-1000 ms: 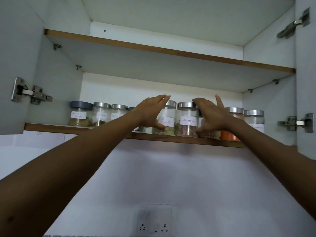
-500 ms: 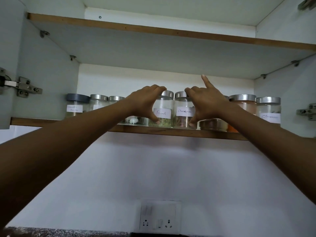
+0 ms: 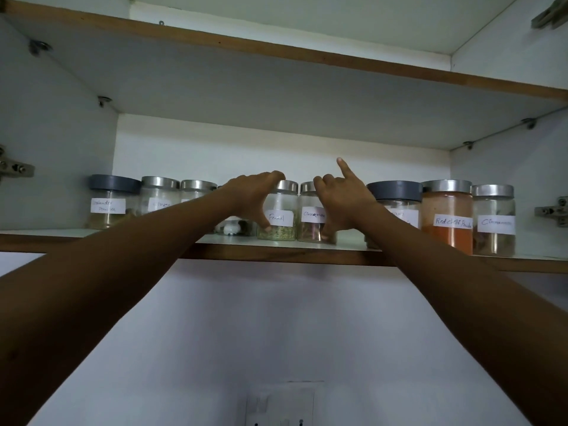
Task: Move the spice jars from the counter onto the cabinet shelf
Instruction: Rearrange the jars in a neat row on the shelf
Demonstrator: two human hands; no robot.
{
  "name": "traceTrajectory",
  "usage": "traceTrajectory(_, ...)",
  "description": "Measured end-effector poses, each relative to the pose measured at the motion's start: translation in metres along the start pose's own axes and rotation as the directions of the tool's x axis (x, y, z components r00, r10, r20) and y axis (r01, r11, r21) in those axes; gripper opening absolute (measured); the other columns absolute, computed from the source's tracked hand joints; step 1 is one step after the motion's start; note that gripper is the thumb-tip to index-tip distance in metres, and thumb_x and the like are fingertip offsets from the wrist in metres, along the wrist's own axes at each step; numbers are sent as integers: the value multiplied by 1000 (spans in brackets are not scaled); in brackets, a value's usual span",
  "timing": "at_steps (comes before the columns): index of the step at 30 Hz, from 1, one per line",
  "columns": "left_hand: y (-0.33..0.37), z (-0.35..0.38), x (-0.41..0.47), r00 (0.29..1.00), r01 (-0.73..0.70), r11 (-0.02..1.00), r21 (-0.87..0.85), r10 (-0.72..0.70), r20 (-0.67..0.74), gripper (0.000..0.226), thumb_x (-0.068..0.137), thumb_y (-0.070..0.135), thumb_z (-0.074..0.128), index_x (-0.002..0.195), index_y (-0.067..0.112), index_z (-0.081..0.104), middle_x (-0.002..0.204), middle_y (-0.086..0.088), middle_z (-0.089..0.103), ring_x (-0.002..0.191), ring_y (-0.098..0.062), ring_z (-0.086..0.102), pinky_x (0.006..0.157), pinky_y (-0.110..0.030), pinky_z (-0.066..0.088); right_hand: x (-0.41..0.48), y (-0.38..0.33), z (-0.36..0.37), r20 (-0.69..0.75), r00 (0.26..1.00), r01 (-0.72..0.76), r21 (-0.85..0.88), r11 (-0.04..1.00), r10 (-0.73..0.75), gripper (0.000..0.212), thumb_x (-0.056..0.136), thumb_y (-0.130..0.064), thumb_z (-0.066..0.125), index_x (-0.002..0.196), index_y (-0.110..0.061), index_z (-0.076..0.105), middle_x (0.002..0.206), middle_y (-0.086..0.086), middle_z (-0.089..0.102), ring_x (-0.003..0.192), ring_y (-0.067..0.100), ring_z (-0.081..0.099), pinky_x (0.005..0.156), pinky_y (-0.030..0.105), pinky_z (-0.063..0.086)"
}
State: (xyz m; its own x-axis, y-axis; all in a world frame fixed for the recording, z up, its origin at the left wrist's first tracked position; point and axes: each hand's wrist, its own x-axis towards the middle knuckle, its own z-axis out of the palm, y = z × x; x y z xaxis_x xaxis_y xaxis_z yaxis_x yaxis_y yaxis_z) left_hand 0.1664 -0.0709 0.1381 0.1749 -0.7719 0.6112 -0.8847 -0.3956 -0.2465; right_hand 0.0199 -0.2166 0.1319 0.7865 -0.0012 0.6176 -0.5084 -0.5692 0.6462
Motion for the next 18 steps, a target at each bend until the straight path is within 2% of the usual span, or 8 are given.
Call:
traceTrajectory(4,-14,1,14,995,0,998,-62,6,95,95,62,24,87,135,14,27,128,-11,53,90,-17,46,72,-27,35,14,-8,8,32,999,-11,-7,1000,11,91,70,-51,70,133,1,32,123,17,51,108,28,55,116,46,-2)
traceTrajectory(10,-35,17,28,995,-25,997,-72,32,99,94,60,20,88,133,15,29,124,-10,54,94,-19,45,72,-28,34,37,-16,26,80,996,-44,7,999,43,90,73,-46,71,136,1,27,128,16,49,113,28,53,116,43,2)
traceTrajectory(12,-41,23,31,994,-31,998,-57,36,99,95,59,24,88,133,16,28,124,-9,54,99,-22,48,81,-31,35,43,-18,31,89,995,-47,-6,999,47,92,72,-46,71,137,1,25,129,17,48,115,29,52,116,43,3)
traceTrajectory(13,-44,25,33,994,-36,999,-40,40,101,97,59,27,88,134,16,26,126,-9,54,104,-24,50,93,-34,32,46,-18,33,95,994,-46,-12,999,47,93,72,-46,72,137,2,25,129,17,48,115,29,52,116,42,4)
traceTrajectory(15,-46,28,36,994,-42,999,13,40,100,101,59,32,87,137,15,24,131,-10,52,118,-26,49,111,-41,13,50,-19,37,98,994,-47,-11,999,48,94,71,-46,72,137,2,25,130,17,47,115,29,52,116,42,6)
traceTrajectory(18,-44,30,37,995,-28,995,98,18,101,106,61,39,84,140,14,20,141,-10,42,139,-25,26,114,-45,-5,55,-19,40,109,993,-45,-21,999,47,95,72,-46,72,138,3,23,133,18,45,117,29,51,116,41,8)
